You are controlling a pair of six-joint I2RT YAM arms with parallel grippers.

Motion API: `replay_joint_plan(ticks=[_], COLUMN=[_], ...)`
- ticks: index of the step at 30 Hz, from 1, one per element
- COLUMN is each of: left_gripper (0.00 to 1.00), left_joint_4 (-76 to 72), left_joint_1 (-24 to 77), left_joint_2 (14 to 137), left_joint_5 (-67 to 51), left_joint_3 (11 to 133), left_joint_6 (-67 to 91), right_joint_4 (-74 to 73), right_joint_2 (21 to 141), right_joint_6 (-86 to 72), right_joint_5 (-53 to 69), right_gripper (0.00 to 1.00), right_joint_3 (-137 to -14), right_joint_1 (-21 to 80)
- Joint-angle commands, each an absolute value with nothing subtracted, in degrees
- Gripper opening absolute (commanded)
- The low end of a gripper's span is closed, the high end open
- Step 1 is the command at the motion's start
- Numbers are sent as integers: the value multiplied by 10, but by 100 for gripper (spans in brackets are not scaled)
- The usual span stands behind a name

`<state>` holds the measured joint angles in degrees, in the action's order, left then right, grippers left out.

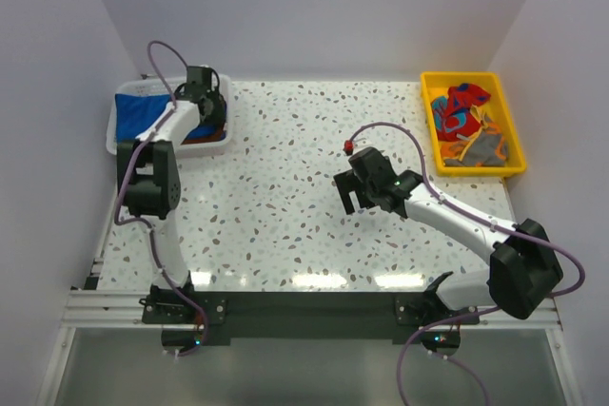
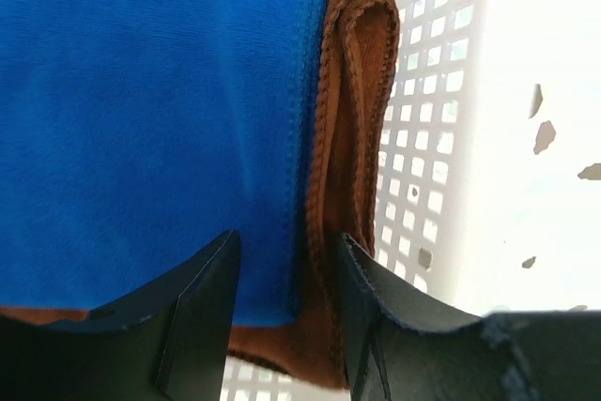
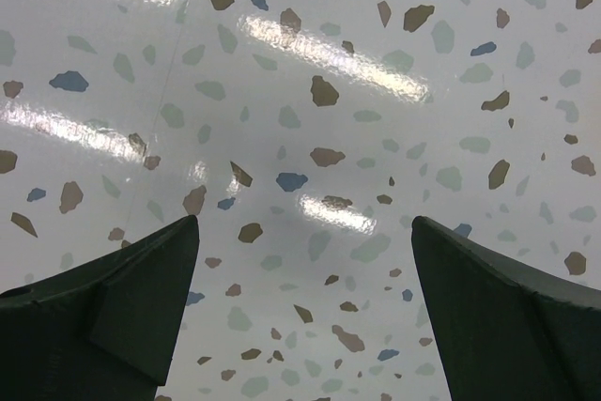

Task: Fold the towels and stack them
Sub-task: Neatly place the folded towel into the bin

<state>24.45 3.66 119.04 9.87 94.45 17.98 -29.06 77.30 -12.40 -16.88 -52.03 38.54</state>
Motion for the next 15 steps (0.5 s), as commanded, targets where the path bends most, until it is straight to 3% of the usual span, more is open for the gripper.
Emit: replay_joint_plan(ticks=[1, 7, 10, 11, 15], left_gripper=[50, 50, 43, 36, 36], left_joint_4=[192, 192, 202, 206, 232], left_joint_1=[41, 41, 41, 40, 41], left_joint_2=[1105, 1079, 1092, 1098, 1133], left_joint_5=[126, 163, 180, 185, 180], left_joint_3=[929, 919, 925, 929, 947], left_joint_6=[178, 166, 156, 150, 141], right_joint_4=[-278, -277, -275, -276, -279], right_joint_2=[770, 770, 770, 770, 771], right_joint_6=[-132, -132, -133, -133, -133], right_joint_5=[-163, -162, -159, -160, -161], right_gripper=[98, 98, 98, 98, 98], right_joint_3=[-518, -515, -515, -515, -517], right_joint_1=[383, 382, 383, 383, 382])
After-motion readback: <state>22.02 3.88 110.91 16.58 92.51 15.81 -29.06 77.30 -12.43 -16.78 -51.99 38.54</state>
